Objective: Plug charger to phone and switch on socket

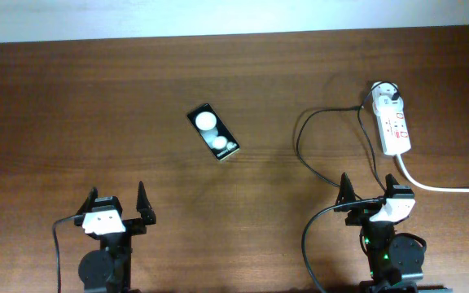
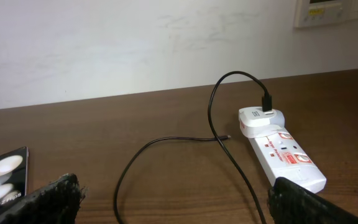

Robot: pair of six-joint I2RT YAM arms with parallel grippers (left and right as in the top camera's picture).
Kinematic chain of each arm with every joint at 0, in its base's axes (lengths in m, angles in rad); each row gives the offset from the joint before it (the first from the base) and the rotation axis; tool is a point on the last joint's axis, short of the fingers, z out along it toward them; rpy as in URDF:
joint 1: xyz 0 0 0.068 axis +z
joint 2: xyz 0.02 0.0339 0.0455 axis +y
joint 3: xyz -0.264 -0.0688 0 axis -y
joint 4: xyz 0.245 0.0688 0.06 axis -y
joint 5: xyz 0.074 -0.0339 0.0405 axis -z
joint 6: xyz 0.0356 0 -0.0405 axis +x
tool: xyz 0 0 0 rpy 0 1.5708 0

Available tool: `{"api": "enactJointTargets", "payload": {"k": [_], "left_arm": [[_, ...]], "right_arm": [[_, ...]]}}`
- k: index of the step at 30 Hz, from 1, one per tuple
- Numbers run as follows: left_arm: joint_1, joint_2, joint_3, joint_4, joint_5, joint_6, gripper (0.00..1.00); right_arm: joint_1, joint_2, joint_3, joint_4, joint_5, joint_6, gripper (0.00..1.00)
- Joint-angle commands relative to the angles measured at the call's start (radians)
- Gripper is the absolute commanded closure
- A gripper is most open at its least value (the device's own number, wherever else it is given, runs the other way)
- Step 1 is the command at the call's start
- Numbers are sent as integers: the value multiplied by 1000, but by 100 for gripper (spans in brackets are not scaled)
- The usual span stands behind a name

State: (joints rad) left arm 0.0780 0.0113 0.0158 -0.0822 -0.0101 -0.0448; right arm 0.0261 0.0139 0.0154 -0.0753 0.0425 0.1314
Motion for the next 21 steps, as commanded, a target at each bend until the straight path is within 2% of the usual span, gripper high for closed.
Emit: {"api": "enactJointTargets", "payload": {"k": [1, 21], "left_arm": [[-3, -5, -8, 0, 11, 16, 1], [-3, -5, -8, 0, 11, 16, 1]], "right_arm": [[-9, -10, -10, -2, -9, 0, 1], [-9, 16, -10, -2, -9, 0, 1]]}}
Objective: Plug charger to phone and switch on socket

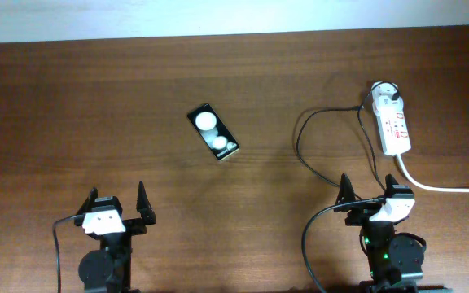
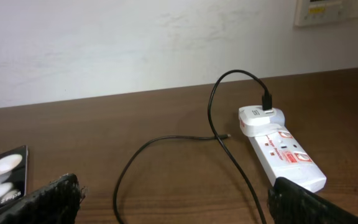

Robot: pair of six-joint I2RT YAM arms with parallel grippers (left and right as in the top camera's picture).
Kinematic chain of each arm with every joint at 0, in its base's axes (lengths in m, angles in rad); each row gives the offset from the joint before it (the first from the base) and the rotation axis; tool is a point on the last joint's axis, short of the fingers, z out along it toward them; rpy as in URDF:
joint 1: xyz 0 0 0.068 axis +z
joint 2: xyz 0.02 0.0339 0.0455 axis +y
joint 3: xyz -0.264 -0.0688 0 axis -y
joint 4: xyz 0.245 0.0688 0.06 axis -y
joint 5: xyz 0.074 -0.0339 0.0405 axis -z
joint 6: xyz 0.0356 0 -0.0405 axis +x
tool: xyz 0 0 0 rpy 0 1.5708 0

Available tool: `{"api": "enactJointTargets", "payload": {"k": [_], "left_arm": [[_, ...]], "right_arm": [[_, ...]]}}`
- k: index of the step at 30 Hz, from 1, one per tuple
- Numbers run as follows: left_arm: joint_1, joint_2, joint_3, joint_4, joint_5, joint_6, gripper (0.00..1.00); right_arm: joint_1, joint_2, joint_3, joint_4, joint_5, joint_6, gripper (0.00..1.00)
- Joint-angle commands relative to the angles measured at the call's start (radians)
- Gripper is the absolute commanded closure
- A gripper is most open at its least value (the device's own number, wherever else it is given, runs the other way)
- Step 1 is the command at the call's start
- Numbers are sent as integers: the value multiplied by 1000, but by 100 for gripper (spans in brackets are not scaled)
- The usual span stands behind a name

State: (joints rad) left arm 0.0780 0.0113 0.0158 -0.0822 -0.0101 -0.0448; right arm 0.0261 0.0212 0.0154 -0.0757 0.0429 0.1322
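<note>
A black flip phone (image 1: 213,132) lies face up at the table's middle, also at the left edge of the right wrist view (image 2: 4,176). A white power strip (image 1: 392,124) (image 2: 281,152) lies at the right with a white charger adapter (image 2: 260,118) plugged into its far end. The black charger cable (image 1: 309,155) (image 2: 225,146) loops across the table, its free plug tip (image 2: 228,137) resting on the wood. My right gripper (image 1: 372,195) (image 2: 174,199) stands open near the front edge, nothing between its fingers. My left gripper (image 1: 119,203) stands open at the front left.
The strip's white mains lead (image 1: 446,187) runs off the right edge. A black arm cable (image 1: 312,244) curls by the right base. A pale wall (image 2: 135,43) bounds the table's far edge.
The right wrist view has shifted very slightly; otherwise nothing has visibly moved.
</note>
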Motion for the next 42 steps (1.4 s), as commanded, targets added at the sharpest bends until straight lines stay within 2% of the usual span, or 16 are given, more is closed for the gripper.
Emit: {"api": "enactJointTargets", "payload": {"k": [1, 18, 21, 24, 31, 33, 37, 42], "left_arm": [[-3, -5, -8, 0, 11, 16, 1], [-3, -5, -8, 0, 12, 16, 1], [-4, -4, -3, 22, 115, 16, 1], [-4, -4, 51, -36, 131, 15, 1], [-4, 23, 270, -277, 149, 8, 1], [-4, 68, 334, -327, 149, 4, 1], [-4, 202, 427, -332, 150, -45, 1], [-4, 494, 599, -367, 157, -45, 1]], "right_arm": [[-9, 9, -10, -2, -10, -1, 1], [-9, 9, -10, -2, -10, -1, 1], [-9, 9, -10, -2, -9, -1, 1], [-9, 9, -10, -2, -10, -1, 1], [-9, 9, -10, -2, -10, -1, 1], [-9, 9, -10, -2, -10, -1, 1], [-9, 9, -10, -2, -10, -1, 1], [-9, 9, -10, -2, -9, -1, 1]]}}
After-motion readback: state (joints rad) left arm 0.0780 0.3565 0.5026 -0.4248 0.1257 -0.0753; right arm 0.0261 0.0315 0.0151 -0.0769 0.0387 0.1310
